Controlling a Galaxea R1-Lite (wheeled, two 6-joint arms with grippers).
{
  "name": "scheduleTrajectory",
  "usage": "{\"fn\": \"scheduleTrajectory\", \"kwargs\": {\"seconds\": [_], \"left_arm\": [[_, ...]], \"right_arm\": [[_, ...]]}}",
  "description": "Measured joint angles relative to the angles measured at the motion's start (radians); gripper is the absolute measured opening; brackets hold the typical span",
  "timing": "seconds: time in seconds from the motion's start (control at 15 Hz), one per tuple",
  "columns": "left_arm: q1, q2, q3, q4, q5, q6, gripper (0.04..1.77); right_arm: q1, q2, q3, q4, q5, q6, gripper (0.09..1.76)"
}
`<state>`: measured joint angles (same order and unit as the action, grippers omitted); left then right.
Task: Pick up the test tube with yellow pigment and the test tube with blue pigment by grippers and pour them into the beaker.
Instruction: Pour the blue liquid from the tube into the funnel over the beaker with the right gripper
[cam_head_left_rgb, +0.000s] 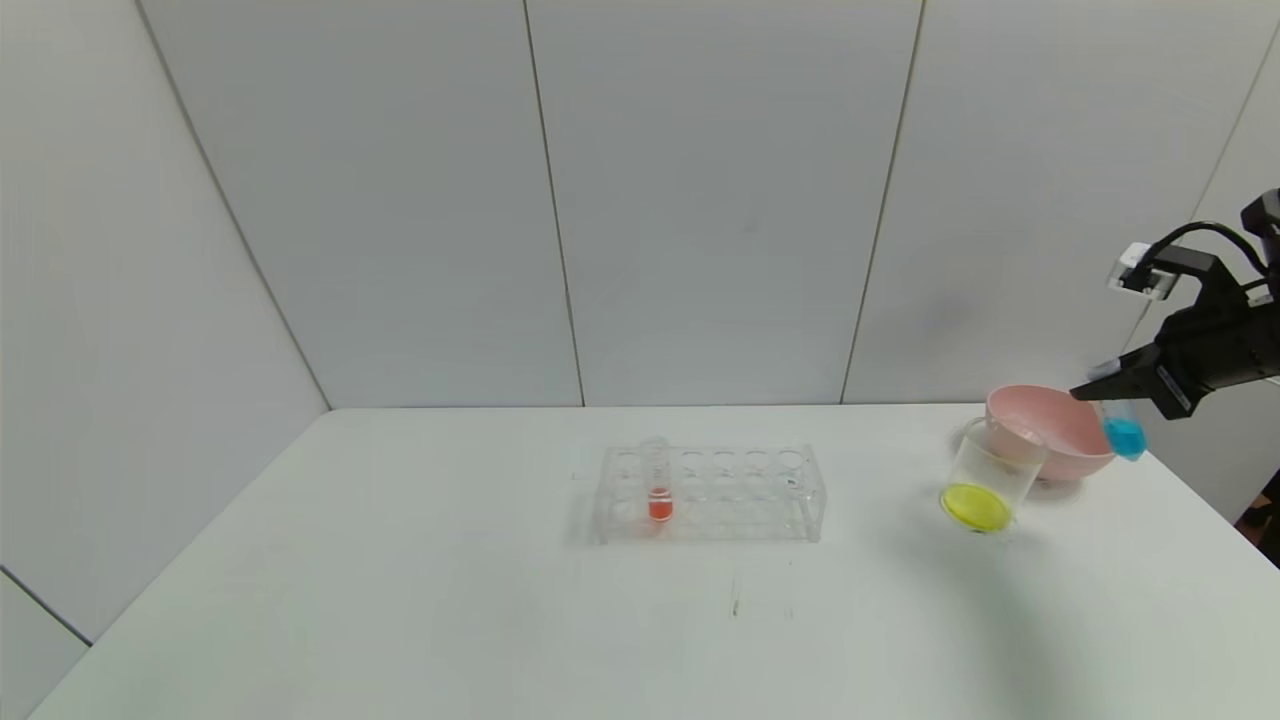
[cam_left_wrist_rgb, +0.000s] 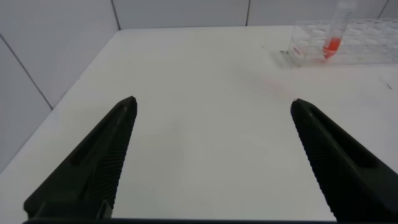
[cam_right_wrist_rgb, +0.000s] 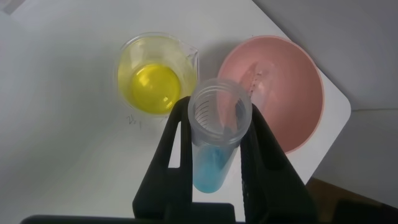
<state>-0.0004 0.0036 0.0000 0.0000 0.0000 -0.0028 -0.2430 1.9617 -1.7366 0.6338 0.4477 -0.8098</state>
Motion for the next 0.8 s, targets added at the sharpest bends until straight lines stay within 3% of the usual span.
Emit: {"fn": "scheduleTrajectory", "kwargs": {"seconds": [0.27,0.8], "left_arm": [[0.0,0.0,0.0,0.0,0.0,0.0,1.76],[0.0,0.0,0.0,0.0,0.0,0.0,1.76]], "right_arm": [[0.047,0.087,-0.222,0.198,-0.13,-0.06,0.5],[0.107,0.141,-0.264,0.26,-0.307,-0.205,0.5]]}}
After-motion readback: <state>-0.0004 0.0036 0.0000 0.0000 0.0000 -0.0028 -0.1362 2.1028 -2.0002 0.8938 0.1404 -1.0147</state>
